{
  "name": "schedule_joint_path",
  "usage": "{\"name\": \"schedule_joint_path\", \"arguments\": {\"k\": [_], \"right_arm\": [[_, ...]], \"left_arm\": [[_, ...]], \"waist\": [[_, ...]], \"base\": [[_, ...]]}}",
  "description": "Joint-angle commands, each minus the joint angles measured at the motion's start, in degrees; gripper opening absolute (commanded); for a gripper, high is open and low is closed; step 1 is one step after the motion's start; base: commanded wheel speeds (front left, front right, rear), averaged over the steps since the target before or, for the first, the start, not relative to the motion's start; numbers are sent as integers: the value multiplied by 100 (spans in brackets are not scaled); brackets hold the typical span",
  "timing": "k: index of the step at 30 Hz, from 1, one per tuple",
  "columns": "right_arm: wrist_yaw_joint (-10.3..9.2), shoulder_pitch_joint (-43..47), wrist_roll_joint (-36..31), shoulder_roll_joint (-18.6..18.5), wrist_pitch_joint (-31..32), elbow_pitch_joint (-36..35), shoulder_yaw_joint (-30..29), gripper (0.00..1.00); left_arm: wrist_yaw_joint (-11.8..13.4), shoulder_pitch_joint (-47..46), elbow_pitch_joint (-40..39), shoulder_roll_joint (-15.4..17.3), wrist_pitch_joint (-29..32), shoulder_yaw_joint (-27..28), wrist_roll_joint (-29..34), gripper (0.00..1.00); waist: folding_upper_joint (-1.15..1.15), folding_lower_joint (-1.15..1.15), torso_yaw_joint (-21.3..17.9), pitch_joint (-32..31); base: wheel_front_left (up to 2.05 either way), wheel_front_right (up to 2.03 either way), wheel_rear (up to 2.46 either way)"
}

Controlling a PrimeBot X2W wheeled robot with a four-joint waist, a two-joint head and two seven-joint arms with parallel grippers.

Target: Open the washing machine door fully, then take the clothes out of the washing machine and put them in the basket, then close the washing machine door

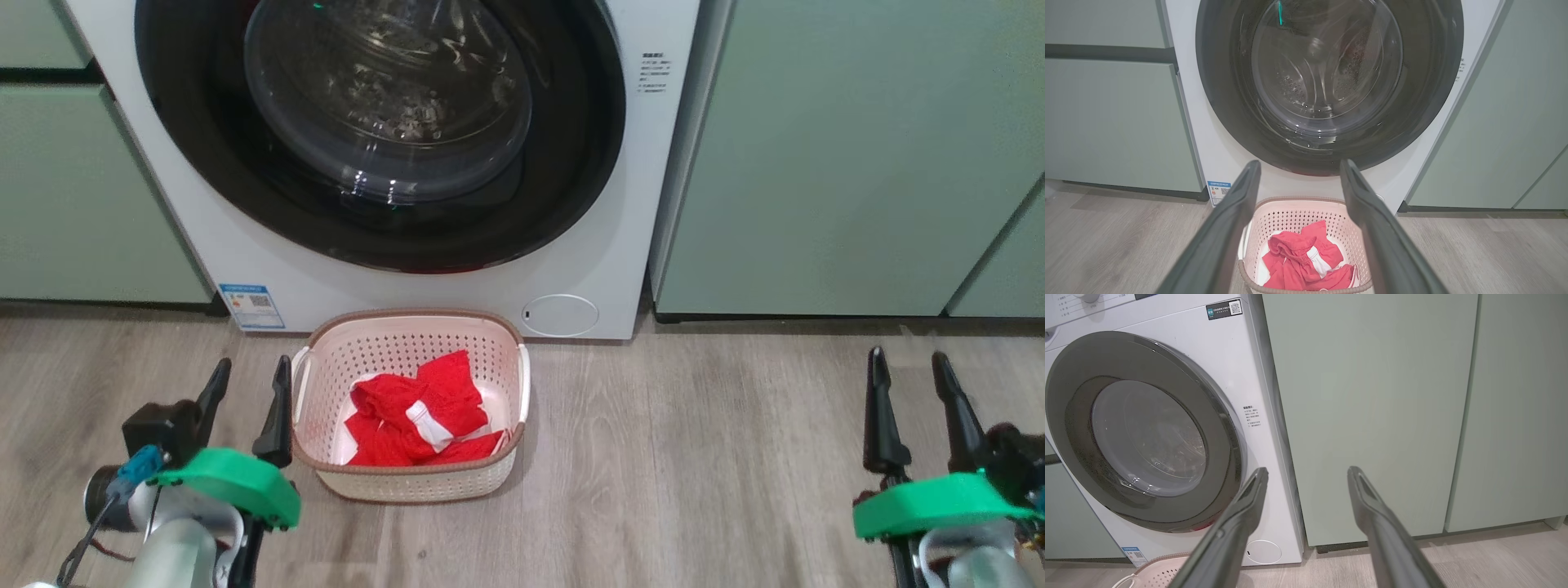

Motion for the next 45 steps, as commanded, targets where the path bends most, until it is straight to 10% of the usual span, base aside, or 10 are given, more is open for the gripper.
{"name": "schedule_joint_path", "arguments": {"k": [1,31,32,45], "right_arm": [[-5,-34,-29,21,-36,-248,127,100],[-5,86,-87,56,-36,-287,-2,100],[0,211,-44,53,0,-108,-116,0],[0,349,492,58,155,406,-104,0]], "left_arm": [[-35,-199,-141,90,-54,242,56,100],[-35,-189,-46,-21,-54,259,94,100],[0,107,99,-110,0,77,57,0],[3,499,384,-292,171,120,-462,0]], "waist": [[0,0,-42,-32],[0,0,-181,4],[0,0,-181,5],[0,0,-187,38]], "base": [[0,0,0],[0,0,0],[0,0,0],[0,0,0]]}}
